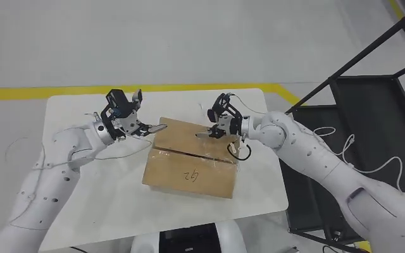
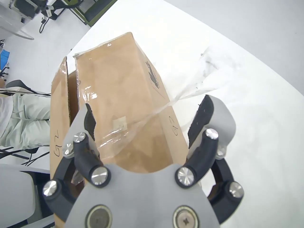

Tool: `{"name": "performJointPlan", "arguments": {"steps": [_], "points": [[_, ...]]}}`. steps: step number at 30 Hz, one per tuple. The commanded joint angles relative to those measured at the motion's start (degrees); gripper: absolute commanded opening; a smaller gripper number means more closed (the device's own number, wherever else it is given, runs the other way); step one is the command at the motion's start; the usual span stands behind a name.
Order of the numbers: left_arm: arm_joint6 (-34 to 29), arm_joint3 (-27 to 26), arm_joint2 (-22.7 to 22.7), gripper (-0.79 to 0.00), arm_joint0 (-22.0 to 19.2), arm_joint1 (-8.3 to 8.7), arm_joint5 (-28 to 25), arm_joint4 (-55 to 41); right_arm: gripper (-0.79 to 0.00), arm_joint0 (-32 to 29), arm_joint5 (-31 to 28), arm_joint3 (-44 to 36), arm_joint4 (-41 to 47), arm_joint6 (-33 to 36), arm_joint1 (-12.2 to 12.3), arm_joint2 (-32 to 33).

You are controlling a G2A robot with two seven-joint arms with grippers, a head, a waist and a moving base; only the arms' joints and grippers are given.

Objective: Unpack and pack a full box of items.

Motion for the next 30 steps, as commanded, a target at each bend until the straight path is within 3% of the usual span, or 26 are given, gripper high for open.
{"name": "performJointPlan", "arguments": {"steps": [1,11,15,19,20,23,25,30], "points": [[-0.71,-0.93,-0.87,0.000,0.99,0.21,-0.19,-0.09,0.000,0.20,-0.33,0.83,0.08,-0.04,-0.43,0.03],[-2.85,-2.65,-3.35,0.000,3.80,0.58,-0.67,-0.37,0.000,-1.47,-8.12,4.48,0.16,-0.17,-0.59,2.71],[-3.48,-3.00,-3.45,0.000,4.10,0.49,-0.83,-0.45,-0.018,-2.22,-7.68,3.46,-2.48,1.57,-0.37,3.56],[-4.29,-3.43,-3.23,0.000,3.94,0.32,-0.93,-0.22,-0.215,-2.16,-6.44,2.08,-4.72,2.84,-0.72,3.78],[-4.47,-3.55,-3.19,0.000,3.89,0.28,-0.94,-0.14,-0.332,-2.07,-5.98,1.84,-5.38,3.02,-0.85,3.81],[-4.81,-3.68,-3.20,0.000,3.81,0.18,-1.03,-0.13,-0.548,-1.88,-5.02,1.69,-6.45,3.31,-1.25,3.99],[-5.01,-3.68,-3.26,0.000,3.81,0.13,-1.07,-0.04,-0.776,-1.75,-5.18,2.10,-6.74,3.49,-1.49,4.15],[-5.75,-3.72,-3.28,0.000,3.88,-0.01,-1.24,-0.27,-0.785,-1.80,-6.86,2.77,-7.19,3.57,-1.93,4.60]]}}
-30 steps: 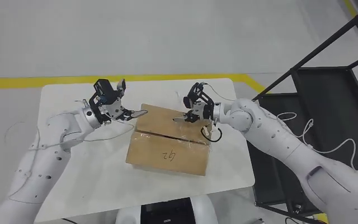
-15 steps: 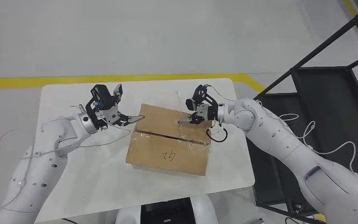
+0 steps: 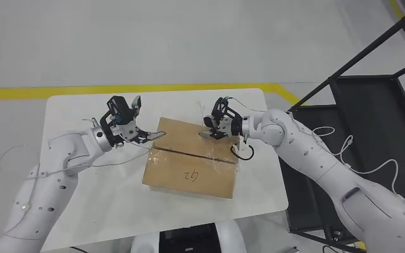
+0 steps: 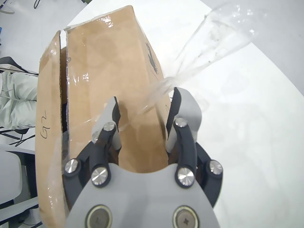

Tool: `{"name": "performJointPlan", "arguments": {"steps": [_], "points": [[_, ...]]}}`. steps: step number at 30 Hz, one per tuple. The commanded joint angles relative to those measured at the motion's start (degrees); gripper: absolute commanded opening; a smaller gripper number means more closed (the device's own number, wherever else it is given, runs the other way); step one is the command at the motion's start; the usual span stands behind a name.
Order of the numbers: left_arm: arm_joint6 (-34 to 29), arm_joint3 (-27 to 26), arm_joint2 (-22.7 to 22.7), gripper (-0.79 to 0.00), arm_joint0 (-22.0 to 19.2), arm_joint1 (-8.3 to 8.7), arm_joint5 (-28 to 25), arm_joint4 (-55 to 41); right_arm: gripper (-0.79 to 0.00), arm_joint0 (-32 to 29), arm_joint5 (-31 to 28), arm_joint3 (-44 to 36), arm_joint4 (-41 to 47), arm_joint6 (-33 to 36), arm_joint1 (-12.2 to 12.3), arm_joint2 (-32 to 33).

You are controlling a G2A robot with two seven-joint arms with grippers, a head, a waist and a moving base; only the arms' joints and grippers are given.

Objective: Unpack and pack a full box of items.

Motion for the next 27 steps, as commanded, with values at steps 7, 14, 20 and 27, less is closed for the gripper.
{"name": "performJointPlan", "arguments": {"steps": [7,14,20,27], "points": [[-0.91,-0.42,0.50,0.000,-0.55,-0.37,-0.22,-0.30,-0.785,-1.43,-2.04,-3.15,-5.29,-4.43,0.36,2.89],[-0.98,-0.36,1.88,0.000,-1.28,-0.91,-2.36,-3.06,-0.785,-5.73,-1.49,-10.65,-10.69,-8.61,2.10,8.44],[-7.48,3.04,1.10,0.000,-1.14,-0.74,-2.62,-8.04,-0.785,-13.22,-0.86,-22.08,-15.65,-11.80,4.43,15.20],[-12.77,3.85,-2.71,0.000,3.30,0.20,0.63,-10.37,-0.785,-23.06,3.53,-31.57,-21.10,-13.87,6.42,22.32]]}}
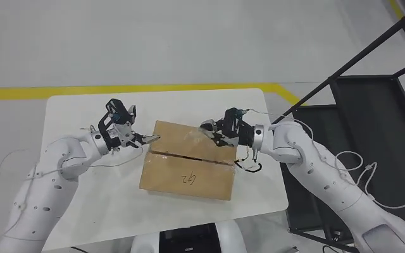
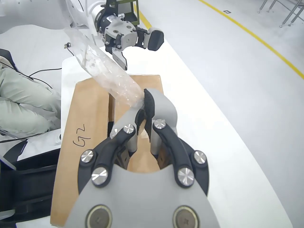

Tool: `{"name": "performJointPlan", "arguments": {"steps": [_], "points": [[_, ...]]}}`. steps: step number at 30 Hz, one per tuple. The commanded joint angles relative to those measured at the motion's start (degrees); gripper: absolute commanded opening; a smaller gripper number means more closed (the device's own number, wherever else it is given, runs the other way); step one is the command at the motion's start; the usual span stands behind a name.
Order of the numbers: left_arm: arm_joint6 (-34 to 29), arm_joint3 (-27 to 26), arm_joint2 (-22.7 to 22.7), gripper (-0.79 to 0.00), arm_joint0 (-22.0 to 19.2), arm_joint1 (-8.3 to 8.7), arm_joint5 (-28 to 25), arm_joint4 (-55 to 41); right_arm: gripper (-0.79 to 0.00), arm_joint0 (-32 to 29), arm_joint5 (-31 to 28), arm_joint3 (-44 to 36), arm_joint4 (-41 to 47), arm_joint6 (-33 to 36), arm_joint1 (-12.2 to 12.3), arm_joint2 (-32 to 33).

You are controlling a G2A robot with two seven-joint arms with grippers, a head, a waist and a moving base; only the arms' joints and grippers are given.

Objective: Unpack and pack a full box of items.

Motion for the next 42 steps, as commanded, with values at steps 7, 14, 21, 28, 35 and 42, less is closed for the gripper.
{"name": "performJointPlan", "arguments": {"steps": [7,14,21,28,35,42], "points": [[-4.29,-2.70,-3.46,0.000,4.01,0.94,2.97,3.25,-0.785,-8.11,3.15,-5.98,-3.07,-3.19,1.17,6.89],[-4.93,-4.04,-5.62,0.000,6.52,1.35,6.44,7.33,-0.785,-12.95,4.57,-8.02,-3.88,-4.39,1.63,11.44],[-6.50,-3.41,-2.63,0.000,5.85,0.85,7.06,10.61,-0.785,-15.70,6.85,-8.15,-3.40,-5.35,1.61,14.80],[-6.49,0.50,3.65,0.000,1.54,-0.70,6.10,11.37,-0.785,-17.83,9.46,-9.21,-3.57,-6.55,1.41,17.59],[-6.24,2.50,9.72,0.000,-2.27,-2.44,3.97,10.98,-0.785,-21.82,14.08,-12.30,-5.35,-9.75,1.24,21.96],[-4.50,6.58,12.40,0.000,-6.22,-3.78,0.80,7.63,-0.785,-28.01,17.20,-15.58,-6.24,-11.70,1.16,27.67]]}}
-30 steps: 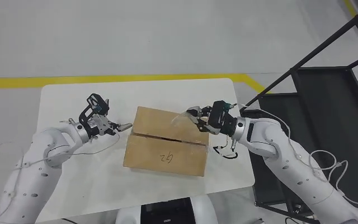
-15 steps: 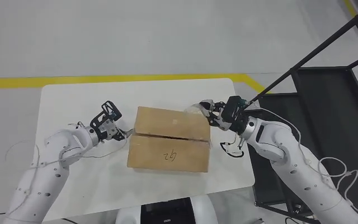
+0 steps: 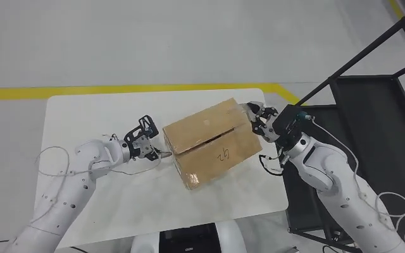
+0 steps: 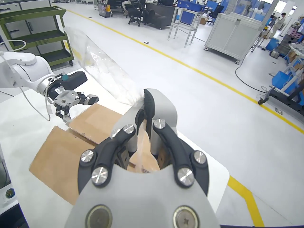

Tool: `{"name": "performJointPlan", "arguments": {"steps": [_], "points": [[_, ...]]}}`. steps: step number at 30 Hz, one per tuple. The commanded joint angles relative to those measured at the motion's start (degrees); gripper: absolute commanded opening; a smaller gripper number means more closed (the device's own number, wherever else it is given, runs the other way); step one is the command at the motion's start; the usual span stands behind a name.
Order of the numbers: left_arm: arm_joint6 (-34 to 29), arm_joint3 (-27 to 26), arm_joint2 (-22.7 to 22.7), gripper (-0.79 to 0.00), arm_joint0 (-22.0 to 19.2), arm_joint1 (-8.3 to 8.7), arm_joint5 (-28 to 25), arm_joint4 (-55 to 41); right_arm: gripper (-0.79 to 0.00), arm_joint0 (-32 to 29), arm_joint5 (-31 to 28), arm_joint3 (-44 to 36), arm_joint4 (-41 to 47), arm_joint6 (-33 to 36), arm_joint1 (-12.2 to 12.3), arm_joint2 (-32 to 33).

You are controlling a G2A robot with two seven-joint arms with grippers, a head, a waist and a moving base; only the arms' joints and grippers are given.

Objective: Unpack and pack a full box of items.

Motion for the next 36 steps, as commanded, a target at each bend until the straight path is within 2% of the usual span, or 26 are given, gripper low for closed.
{"name": "performJointPlan", "arguments": {"steps": [1,5,10,13,16,19,26,31,36], "points": [[0.88,0.58,-0.16,0.000,-1.03,-0.17,-1.45,-1.70,-0.785,-1.26,-0.07,-0.60,-0.12,0.42,-0.03,0.98],[3.39,0.00,-2.61,0.000,-2.43,0.04,-6.82,-8.33,-0.785,-2.29,-1.46,-1.13,-0.56,2.13,-0.14,1.49],[2.01,-4.68,-4.61,0.000,-2.40,0.71,-13.16,-14.60,-0.785,-1.09,-2.31,-0.37,-0.67,3.10,-0.53,0.25],[-0.37,-6.95,-3.01,0.000,-2.63,0.56,-13.94,-15.76,-0.785,-0.06,-2.04,0.69,-0.08,2.88,-0.83,-0.36],[-1.61,-6.79,0.51,0.000,-4.37,-0.34,-13.50,-14.59,-0.785,0.77,-1.20,1.63,-0.01,2.76,-1.13,-0.65],[-0.31,-5.39,3.99,0.000,-7.02,-1.63,-12.17,-9.33,-0.785,1.17,-0.50,2.07,-0.12,2.84,-1.37,-0.66],[9.85,-0.30,9.92,0.000,-10.54,-4.16,-7.87,7.60,-0.785,1.16,-0.25,2.12,-0.32,3.52,-1.80,-0.17],[14.64,2.21,12.70,0.000,-11.96,-5.12,-4.31,17.99,-0.785,1.47,-0.14,2.10,-0.04,3.76,-2.10,0.35],[18.80,4.44,13.01,0.000,-12.21,-5.49,-2.51,21.06,-0.785,1.63,0.33,1.33,-0.33,4.16,-2.34,1.47]]}}
